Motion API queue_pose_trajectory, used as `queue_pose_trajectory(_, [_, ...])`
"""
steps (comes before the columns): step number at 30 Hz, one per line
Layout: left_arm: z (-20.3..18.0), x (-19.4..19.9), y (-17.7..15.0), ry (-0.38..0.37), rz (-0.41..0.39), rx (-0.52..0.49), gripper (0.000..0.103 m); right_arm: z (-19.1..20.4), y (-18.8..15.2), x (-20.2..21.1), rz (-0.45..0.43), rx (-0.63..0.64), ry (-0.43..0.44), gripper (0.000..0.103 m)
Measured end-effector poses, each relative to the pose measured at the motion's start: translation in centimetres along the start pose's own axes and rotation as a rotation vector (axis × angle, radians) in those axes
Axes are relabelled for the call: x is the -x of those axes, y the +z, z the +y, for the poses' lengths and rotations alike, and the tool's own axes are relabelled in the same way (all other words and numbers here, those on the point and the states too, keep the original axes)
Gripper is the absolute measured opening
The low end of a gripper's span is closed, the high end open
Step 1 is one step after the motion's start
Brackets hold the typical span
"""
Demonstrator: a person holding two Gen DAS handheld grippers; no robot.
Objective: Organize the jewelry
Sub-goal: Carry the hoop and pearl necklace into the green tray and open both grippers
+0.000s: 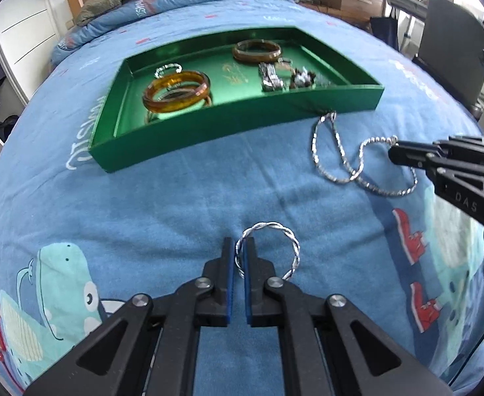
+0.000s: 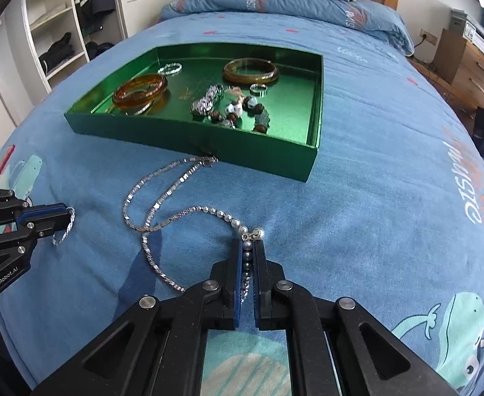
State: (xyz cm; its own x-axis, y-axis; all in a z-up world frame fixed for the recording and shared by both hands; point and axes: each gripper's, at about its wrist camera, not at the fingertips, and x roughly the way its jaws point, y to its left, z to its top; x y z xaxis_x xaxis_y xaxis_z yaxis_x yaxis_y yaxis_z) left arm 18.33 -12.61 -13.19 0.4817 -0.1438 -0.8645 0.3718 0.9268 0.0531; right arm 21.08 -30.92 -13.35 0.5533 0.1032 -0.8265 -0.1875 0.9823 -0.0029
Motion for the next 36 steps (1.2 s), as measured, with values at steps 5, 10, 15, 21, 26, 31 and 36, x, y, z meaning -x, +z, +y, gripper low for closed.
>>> queue_pose_trajectory(5, [1.0, 2.6, 0.1, -0.009, -0.053, 0.026, 0.004, 1.3, 0.3, 2.8, -0.055, 0.012, -0.024, 0.005])
queue_pose_trajectory(10, [2.2, 5.4, 0.1, -0.007, -0.101, 0.047, 0.004, 2.6, 0.9, 6.2, -0.11, 0.029, -0.046, 0.005])
queue_pose_trajectory(15, [3.3, 8.9, -0.1, -0.001, -0.159, 0.048, 0.004, 3.7, 1.3, 9.5, -0.155, 0.041, -0.072, 0.005])
queue_pose_trajectory(21, [5.0, 11.8, -0.6, 0.0, -0.207, 0.068, 0.004, 4.6, 1.9, 13.3, -0.216, 0.049, -0.105, 0.005])
queue_pose_trajectory(26, [6.5, 13.0, -0.4, -0.006, -0.231, 0.087, 0.004, 5.1, 3.3, 16.8, -0.289, 0.061, -0.13, 0.005])
queue_pose_trajectory(31, [8.0, 13.0, 1.2, -0.017, -0.251, 0.103, 0.004, 5.3, 5.6, 19.1, -0.351, 0.074, -0.142, 0.005])
queue_pose_trajectory(36, [8.3, 10.9, 4.5, -0.032, -0.247, 0.099, 0.004, 4.3, 9.4, 18.7, -0.394, 0.057, -0.146, 0.005])
